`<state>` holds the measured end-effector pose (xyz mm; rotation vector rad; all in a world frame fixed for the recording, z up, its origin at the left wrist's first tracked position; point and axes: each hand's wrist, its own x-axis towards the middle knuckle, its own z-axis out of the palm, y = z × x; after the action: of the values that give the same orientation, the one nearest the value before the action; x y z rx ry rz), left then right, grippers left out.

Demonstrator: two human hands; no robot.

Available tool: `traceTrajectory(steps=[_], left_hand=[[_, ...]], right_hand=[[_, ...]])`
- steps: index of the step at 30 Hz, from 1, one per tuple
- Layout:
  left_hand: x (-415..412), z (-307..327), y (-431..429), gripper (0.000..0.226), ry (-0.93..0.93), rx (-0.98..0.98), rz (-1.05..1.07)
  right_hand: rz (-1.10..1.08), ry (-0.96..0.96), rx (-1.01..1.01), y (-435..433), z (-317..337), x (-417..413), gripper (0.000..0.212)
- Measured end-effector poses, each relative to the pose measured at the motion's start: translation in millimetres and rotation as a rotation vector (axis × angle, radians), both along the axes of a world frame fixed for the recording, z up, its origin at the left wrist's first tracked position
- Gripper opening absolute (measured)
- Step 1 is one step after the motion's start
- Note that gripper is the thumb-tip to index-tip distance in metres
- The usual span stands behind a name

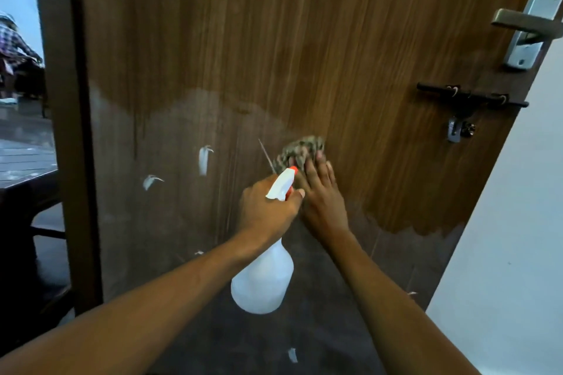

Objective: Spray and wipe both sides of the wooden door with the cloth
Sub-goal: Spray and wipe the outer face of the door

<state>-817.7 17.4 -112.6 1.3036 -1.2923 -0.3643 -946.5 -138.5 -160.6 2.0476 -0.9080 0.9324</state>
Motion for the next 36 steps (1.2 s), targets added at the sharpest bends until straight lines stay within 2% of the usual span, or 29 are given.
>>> traceTrajectory(steps=[2,3,6,8,10,13,16,18,19,21,23,24,25,27,30,32,34,36], left_hand=[[13.5,0.6,0.8,0.044,0.045,0.005,-0.009],[21.3,0.7,1.0,0.043,0.064,0.013,-0.009],[41.4,4.1,2.9,0.041,0.101,0.009,-0.016],[53.9,7.6,4.5,0.041,0.118,-0.003,-0.018],[67.4,12.4,6.3,0.038,0.133,-0.007,0.005],[88.1,16.7,4.7,0.040,0.104,-0.039,0.076],[106.9,14.0,2.9,0.035,0.100,-0.051,0.122],[117.8,10.2,3.8,0.033,0.097,-0.045,0.134],[122.5,8.6,4.8,0.032,0.095,-0.042,0.141],[129.2,6.9,5.9,0.026,0.082,-0.025,0.164],[135.9,8.1,6.7,0.025,0.081,-0.013,0.163],[140.1,10.0,6.6,0.027,0.078,-0.022,0.153],[145.1,12.1,5.7,0.027,0.080,-0.037,0.143],[156.7,16.9,2.9,0.029,0.073,-0.074,0.143],[173.7,20.8,2.6,0.041,0.077,-0.106,0.129],[182.8,17.9,2.1,0.045,0.079,-0.110,0.117],[191.4,11.7,1.0,0.046,0.095,-0.091,0.133],[199.0,6.4,0.4,0.045,0.136,-0.071,0.157]], right_hand=[[-0.034,0.066,-0.022,3.3,-26.9,-26.9,0.086],[-0.096,0.027,-0.025,6.8,-31.3,-42.0,0.089],[-0.262,-0.368,0.041,10.9,-3.4,-43.7,0.074],[-0.298,-0.526,0.052,9.2,34.8,-10.0,0.071],[-0.254,-0.479,0.007,6.7,61.4,34.1,0.072],[-0.142,-0.214,-0.081,0.6,51.2,78.1,0.071],[-0.050,0.036,-0.114,2.6,-2.7,63.6,0.072],[-0.082,0.110,-0.109,5.6,-28.0,29.2,0.082],[-0.123,0.071,-0.098,7.9,-29.4,16.8,0.085],[-0.200,-0.168,-0.047,11.2,-10.6,17.8,0.081],[-0.226,-0.433,-0.022,11.3,31.6,53.5,0.072],[-0.209,-0.487,-0.024,11.3,54.5,77.6,0.069],[-0.176,-0.469,-0.039,10.9,72.2,102.6,0.069],[-0.108,-0.295,-0.101,7.8,84.6,144.6,0.067],[-0.011,0.018,-0.155,7.8,49.1,161.7,0.062],[0.019,0.128,-0.169,8.7,14.8,138.9,0.065],[-0.041,0.100,-0.160,10.3,-1.4,111.0,0.069],[-0.141,-0.082,-0.108,13.9,10.5,107.5,0.067]])
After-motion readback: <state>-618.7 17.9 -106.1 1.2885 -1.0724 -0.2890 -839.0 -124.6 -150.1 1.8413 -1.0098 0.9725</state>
